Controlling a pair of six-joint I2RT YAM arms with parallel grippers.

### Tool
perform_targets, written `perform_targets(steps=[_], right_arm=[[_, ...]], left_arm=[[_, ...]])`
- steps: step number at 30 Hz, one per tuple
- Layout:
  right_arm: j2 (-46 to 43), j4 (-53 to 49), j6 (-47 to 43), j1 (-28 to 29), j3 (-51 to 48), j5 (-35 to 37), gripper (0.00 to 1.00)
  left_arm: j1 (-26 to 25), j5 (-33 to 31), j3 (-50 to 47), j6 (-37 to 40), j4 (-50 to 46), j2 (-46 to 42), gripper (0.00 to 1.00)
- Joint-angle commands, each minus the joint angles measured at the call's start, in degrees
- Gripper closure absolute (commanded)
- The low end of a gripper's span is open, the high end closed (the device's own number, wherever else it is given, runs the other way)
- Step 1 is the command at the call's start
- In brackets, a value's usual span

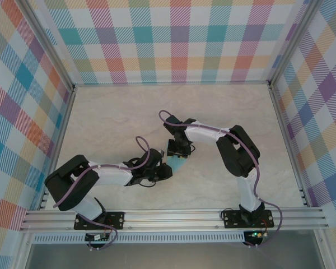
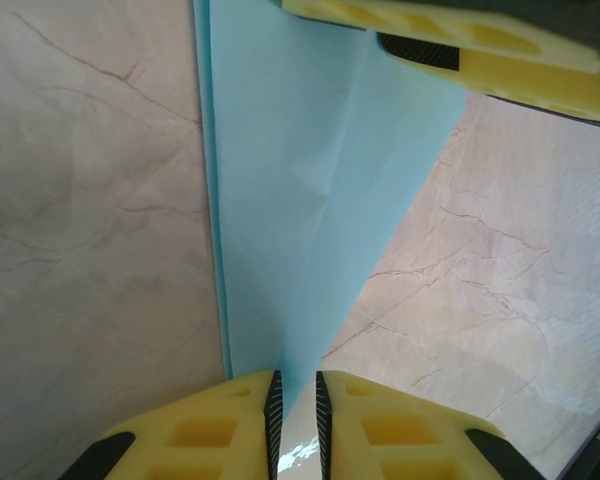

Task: Fold a paper plane with a square sheet of paper (pick it up from the middle)
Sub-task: Fourth fold the wing at the center of the table.

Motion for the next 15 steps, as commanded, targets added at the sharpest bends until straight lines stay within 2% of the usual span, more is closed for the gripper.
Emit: perform_targets(steps=[1, 7, 15], right_arm=[[15.32, 0.53, -0.26, -0.73, -7.25, 9.14, 0.56], [15.30, 0.61, -0.18, -0.73, -7.44, 9.12, 0.56], [15.21, 0.61, -0.17, -0.80, -7.45, 9.10, 0.56]], left_arm=[[-0.49, -1.11, 0.31, 0.27, -0.17, -3.13, 0.77], [-0.51, -5.79, -0.04, 0.31, 0.85, -6.25, 0.78], [-0.45, -6.71, 1.51, 0.15, 1.75, -2.42, 0.87]])
